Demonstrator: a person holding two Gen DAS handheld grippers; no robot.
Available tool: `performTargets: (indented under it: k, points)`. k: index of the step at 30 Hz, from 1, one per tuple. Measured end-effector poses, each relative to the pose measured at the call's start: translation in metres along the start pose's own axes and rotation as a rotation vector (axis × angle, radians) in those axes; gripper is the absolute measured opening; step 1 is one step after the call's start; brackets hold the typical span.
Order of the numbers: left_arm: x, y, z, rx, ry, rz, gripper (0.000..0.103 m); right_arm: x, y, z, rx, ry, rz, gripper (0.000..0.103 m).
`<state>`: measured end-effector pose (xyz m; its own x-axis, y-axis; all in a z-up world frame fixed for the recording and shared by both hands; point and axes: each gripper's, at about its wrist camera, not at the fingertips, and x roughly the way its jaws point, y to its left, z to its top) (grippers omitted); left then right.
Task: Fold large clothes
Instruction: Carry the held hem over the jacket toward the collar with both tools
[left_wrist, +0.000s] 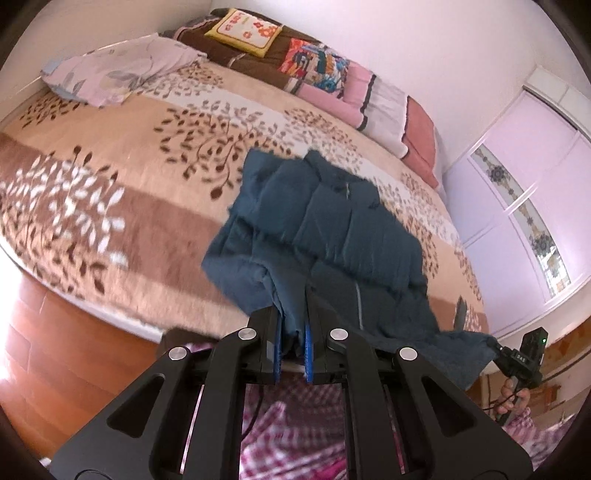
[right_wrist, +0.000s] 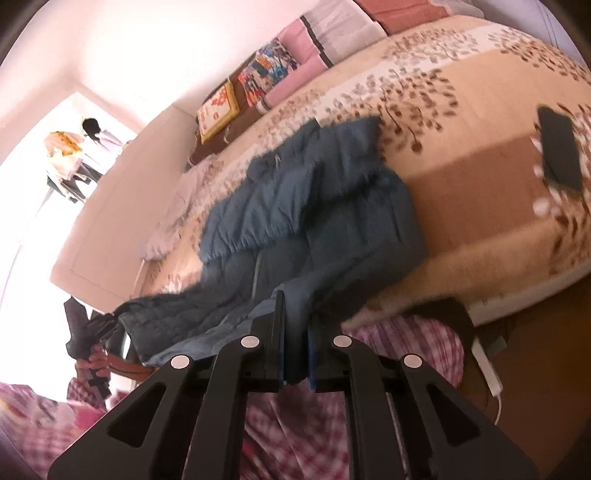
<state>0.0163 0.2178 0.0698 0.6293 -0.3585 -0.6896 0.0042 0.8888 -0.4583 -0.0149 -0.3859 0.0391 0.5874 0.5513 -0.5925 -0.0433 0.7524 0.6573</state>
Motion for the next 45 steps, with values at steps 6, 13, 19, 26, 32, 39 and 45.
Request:
performTargets:
  k: [6, 13, 19, 26, 32, 39, 45]
  points:
    - [0.019, -0.014, 0.071, 0.022, -0.050, -0.029, 0.009, 0.020, 0.013, 0.086, 0.000, -0.066, 0.052, 0.010]
    - [0.076, -0.032, 0.168, 0.032, -0.107, -0.042, 0.010, 0.075, 0.024, 0.190, -0.001, -0.110, -0.007, 0.010]
    - [0.156, -0.025, 0.233, -0.047, -0.105, 0.003, 0.010, 0.141, 0.001, 0.267, 0.113, -0.105, -0.024, 0.010]
    - [0.252, -0.006, 0.273, -0.134, -0.058, 0.082, 0.010, 0.223, -0.035, 0.320, 0.169, -0.075, -0.113, 0.010]
    - [0.312, 0.014, 0.281, -0.177, -0.008, 0.128, 0.010, 0.283, -0.065, 0.336, 0.181, -0.027, -0.180, 0.010]
    - [0.353, 0.023, 0.283, -0.223, 0.006, 0.153, 0.014, 0.325, -0.090, 0.338, 0.207, 0.016, -0.274, 0.010]
    - [0.356, 0.024, 0.282, -0.242, 0.001, 0.145, 0.029, 0.328, -0.095, 0.338, 0.225, 0.040, -0.241, 0.019]
